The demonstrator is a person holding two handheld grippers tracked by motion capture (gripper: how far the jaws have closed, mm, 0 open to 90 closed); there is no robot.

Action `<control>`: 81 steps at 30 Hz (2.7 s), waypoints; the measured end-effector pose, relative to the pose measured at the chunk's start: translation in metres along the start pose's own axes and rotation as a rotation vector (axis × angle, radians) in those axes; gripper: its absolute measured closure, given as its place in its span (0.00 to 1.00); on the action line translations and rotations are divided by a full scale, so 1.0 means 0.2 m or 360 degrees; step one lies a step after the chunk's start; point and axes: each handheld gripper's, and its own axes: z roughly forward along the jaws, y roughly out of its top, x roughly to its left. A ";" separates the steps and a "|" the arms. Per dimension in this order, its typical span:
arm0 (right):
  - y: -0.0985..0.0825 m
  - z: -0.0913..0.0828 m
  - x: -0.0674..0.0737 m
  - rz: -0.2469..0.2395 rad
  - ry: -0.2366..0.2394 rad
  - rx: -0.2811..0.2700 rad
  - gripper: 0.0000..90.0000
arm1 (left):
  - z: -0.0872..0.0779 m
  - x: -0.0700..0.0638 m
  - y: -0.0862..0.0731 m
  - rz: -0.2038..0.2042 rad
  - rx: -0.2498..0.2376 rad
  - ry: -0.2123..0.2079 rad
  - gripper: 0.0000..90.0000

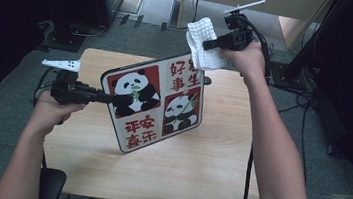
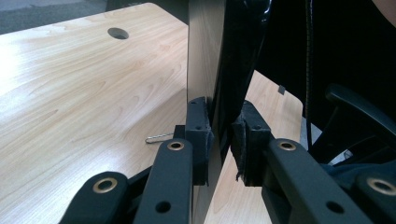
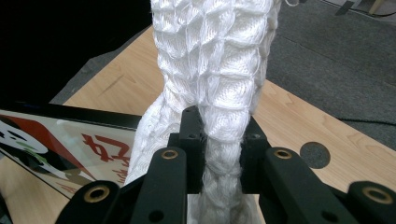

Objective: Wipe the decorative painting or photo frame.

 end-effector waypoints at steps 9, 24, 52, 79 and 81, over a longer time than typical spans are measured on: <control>-0.04 -0.02 -0.06 0.0006 -0.0066 0.0000 0.86 | 0.00 0.00 0.00 -0.0002 0.0003 0.0002 0.86; -0.10 -0.02 -0.10 0.0009 -0.0135 0.0015 0.86 | 0.00 0.00 0.00 -0.0006 0.0003 0.0008 0.86; -0.23 0.04 -0.09 -0.0127 0.0025 0.0048 0.86 | 0.00 0.00 0.00 -0.0023 -0.0004 0.0025 0.86; -0.35 0.10 -0.10 -0.0121 0.0049 0.0086 0.87 | 0.00 0.00 0.00 -0.0021 -0.0004 0.0034 0.86; -0.35 0.11 -0.09 -0.0121 0.0045 0.0092 0.87 | 0.00 0.00 0.00 -0.0021 -0.0003 0.0034 0.86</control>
